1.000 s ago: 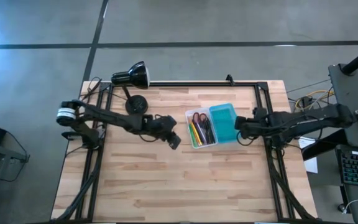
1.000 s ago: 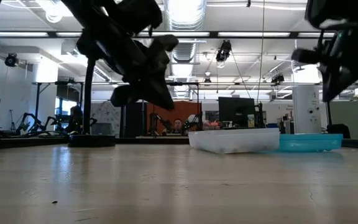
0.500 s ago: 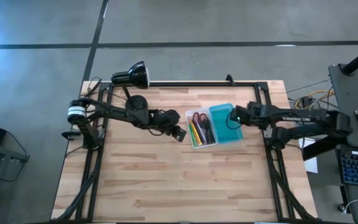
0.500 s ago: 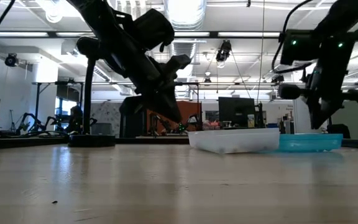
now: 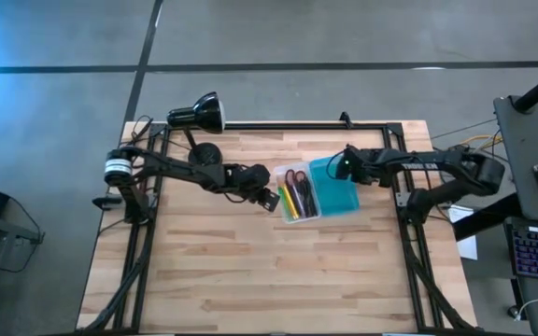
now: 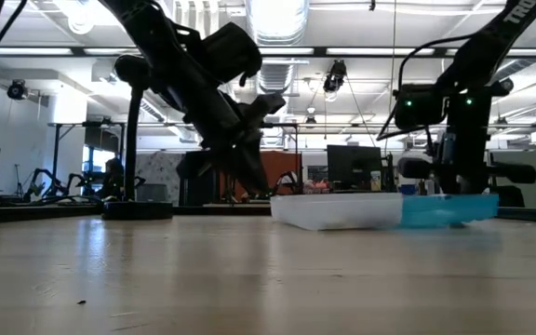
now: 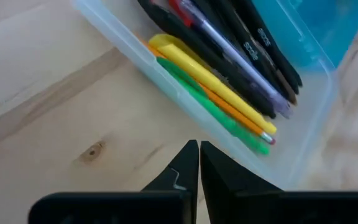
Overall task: Pick & place school supplies into a supply box
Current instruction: Close the blue supply box
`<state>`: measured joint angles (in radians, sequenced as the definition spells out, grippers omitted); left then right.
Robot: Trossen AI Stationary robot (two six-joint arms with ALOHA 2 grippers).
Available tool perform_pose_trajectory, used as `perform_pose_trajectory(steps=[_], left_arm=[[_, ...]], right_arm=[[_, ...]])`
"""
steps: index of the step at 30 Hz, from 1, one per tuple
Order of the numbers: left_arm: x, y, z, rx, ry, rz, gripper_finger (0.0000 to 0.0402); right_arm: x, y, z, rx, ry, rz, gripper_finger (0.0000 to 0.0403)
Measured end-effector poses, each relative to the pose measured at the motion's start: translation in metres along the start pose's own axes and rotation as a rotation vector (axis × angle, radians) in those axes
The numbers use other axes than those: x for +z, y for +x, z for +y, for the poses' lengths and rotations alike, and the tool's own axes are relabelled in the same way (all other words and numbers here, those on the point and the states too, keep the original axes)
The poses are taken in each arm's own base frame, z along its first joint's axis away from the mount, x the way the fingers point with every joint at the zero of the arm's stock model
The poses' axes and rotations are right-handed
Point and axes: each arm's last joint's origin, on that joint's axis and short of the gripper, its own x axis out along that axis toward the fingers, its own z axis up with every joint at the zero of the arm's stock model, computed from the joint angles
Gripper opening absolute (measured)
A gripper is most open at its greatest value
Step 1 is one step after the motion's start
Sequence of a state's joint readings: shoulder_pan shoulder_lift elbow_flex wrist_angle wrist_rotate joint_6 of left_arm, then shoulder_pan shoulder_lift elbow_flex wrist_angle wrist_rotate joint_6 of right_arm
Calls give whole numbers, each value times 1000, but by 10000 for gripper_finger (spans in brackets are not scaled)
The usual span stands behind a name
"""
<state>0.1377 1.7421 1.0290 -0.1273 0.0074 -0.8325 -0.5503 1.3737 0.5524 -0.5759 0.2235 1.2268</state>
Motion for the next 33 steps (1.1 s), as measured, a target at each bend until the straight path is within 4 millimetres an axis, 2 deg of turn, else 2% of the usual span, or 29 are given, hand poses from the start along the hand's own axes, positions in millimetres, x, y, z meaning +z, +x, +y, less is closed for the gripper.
perform_pose_trajectory(steps=[8,18,20,23,27,33], left_arm=[[-1,10,7,26,-8,15,0],[1,17,8,10,-14,-4,0],[2,17,8,8,-15,-6,0],[2,17,8,8,-16,-7,0],[2,17,8,7,-16,-8,0],[2,17,8,7,-16,-7,0]], right_arm=[[2,-5,5,18,-87,24,13],[9,-39,8,189,-115,-34,13],[10,-42,5,166,-125,-72,13],[9,-37,-7,39,-102,-75,13],[5,-23,-14,-5,-83,-15,13],[-2,-5,-10,81,-75,72,13]])
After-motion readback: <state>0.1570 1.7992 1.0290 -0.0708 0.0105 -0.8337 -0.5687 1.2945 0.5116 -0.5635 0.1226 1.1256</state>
